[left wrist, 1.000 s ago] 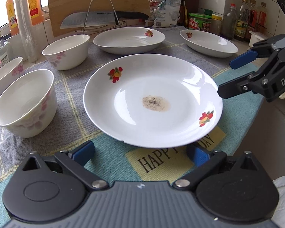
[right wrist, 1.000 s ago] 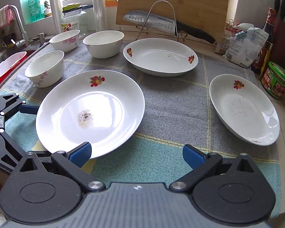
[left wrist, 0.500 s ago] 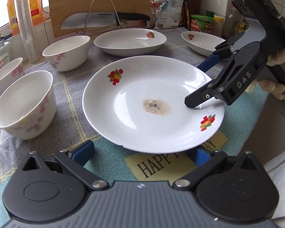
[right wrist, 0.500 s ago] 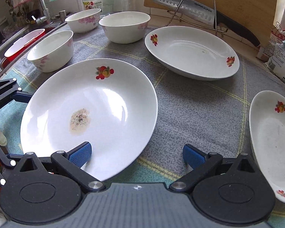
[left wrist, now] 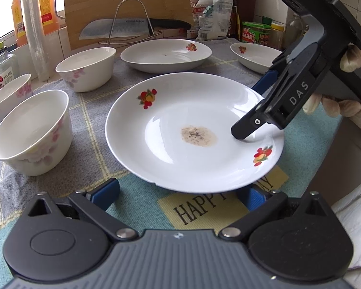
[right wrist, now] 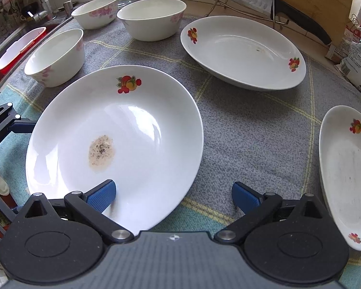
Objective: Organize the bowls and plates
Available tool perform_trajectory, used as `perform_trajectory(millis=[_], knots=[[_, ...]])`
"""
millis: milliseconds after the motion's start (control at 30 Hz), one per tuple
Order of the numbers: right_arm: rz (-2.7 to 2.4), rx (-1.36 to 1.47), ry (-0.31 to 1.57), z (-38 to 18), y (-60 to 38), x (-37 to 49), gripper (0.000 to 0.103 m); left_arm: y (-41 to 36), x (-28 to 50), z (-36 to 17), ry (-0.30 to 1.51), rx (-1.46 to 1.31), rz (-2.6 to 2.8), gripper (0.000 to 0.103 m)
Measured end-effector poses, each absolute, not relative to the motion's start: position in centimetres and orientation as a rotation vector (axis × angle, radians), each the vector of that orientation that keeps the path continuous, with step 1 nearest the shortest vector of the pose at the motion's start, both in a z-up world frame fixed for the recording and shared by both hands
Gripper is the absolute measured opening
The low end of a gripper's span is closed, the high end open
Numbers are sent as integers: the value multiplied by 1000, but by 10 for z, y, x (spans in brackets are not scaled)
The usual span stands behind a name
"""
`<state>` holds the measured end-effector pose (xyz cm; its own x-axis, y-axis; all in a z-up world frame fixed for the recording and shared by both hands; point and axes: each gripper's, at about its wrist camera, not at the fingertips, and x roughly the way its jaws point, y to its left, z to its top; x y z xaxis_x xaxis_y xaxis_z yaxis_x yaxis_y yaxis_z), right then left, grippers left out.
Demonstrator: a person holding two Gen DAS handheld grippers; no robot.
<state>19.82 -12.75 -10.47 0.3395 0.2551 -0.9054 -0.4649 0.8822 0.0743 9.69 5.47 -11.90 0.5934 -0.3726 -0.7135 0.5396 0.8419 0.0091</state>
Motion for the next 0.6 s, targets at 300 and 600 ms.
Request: perform_trajectory(millis=[300,600], knots=[[439,-190,1119,-105,-128,193,103,57,101,-120,755,255,-589,103],[396,-162,1118,-104,-128,190,103,60,106,-121,731,281,-665,103]])
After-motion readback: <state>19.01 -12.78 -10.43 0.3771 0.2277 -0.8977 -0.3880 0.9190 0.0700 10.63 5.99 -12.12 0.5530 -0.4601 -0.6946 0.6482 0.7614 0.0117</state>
